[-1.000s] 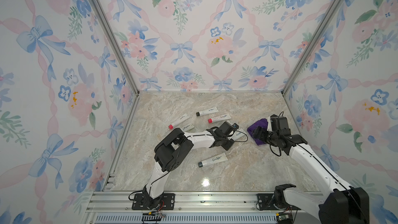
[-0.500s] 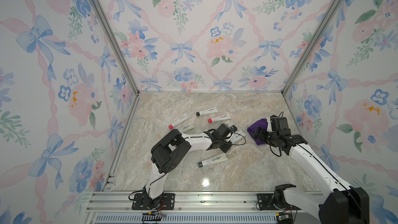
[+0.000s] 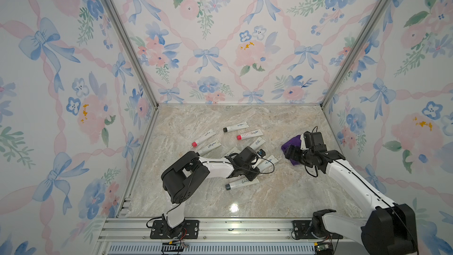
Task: Wipe the surface of the toothpaste tube
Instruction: Move the toothpaste to the center of the board, then pick up the cleaning item at the center of the board.
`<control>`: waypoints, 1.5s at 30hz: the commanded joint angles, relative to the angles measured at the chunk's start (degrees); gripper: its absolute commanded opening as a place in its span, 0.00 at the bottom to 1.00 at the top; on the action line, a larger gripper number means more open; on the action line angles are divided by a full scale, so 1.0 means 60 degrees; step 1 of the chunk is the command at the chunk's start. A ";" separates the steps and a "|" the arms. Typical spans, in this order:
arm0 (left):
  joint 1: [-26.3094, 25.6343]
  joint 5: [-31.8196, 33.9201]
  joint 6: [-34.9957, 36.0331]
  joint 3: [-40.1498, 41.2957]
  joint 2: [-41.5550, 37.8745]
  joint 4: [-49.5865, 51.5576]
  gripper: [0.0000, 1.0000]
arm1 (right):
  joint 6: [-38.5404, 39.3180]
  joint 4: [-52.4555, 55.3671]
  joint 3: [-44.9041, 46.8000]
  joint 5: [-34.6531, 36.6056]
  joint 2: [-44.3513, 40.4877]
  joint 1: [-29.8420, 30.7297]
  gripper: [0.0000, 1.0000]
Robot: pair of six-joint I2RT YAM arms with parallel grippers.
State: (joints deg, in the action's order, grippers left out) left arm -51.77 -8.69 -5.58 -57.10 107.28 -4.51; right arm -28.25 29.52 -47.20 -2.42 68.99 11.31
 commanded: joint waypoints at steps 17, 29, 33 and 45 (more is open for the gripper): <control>-0.0034 -0.0440 -0.0130 0.0599 -0.0216 -0.0537 0.18 | 0.0759 0.1261 -0.4369 0.1223 0.5479 -0.0083 0.73; 0.0007 -0.0486 -0.0133 0.0640 -0.0178 -0.0625 0.19 | 0.1061 0.1485 -0.4984 0.1904 0.6937 0.0310 0.73; 0.0004 -0.0486 -0.0134 0.0662 -0.0178 -0.0636 0.19 | 0.1113 0.1664 -0.4971 0.1798 0.7202 0.0245 0.69; 0.0042 -0.0467 -0.0155 0.0723 -0.0257 -0.0705 0.19 | 0.1120 0.1477 -0.4550 0.1489 0.7137 -0.0015 0.33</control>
State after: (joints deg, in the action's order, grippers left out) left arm -51.75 -10.55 -5.89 -53.78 106.13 -8.75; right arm -21.08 36.88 -76.16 8.40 111.24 11.66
